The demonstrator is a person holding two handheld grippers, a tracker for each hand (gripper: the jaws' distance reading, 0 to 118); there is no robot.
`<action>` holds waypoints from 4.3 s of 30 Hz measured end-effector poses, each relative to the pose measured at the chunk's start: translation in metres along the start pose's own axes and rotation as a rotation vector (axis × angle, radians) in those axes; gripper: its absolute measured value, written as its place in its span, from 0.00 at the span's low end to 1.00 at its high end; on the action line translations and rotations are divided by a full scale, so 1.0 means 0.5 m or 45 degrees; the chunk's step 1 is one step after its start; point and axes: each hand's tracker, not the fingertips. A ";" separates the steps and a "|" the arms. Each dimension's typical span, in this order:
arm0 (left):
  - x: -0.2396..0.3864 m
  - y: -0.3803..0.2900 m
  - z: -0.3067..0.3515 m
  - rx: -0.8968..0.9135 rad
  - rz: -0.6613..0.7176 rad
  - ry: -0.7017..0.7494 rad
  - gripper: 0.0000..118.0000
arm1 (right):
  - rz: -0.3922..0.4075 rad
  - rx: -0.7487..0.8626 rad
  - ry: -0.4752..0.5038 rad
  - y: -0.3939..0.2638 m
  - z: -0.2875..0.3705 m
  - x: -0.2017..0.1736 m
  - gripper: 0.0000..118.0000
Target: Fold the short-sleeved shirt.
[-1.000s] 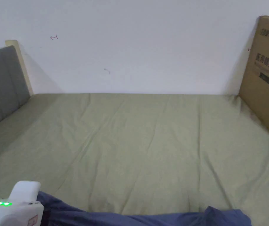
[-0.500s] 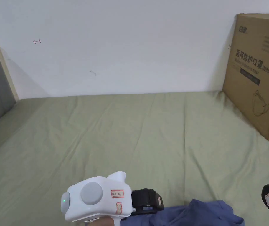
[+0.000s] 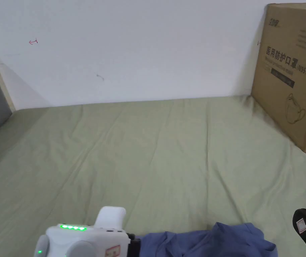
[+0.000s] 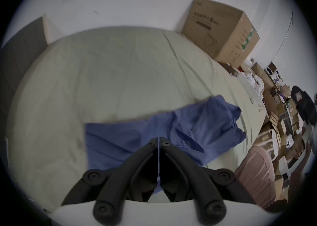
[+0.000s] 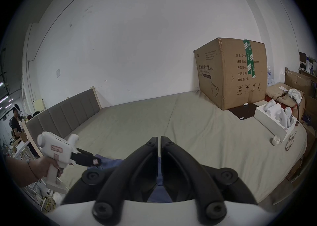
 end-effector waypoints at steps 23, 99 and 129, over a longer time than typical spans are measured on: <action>0.057 0.001 -0.015 0.116 0.111 -0.584 0.01 | 0.023 -0.034 0.010 0.002 0.014 0.004 0.03; 0.076 0.015 0.089 0.310 0.083 -0.016 0.00 | -0.121 -0.097 -0.004 -0.012 0.041 0.066 0.03; 0.210 -0.049 0.298 1.068 -0.229 0.225 0.00 | 0.084 0.183 0.090 0.095 0.072 -0.032 0.03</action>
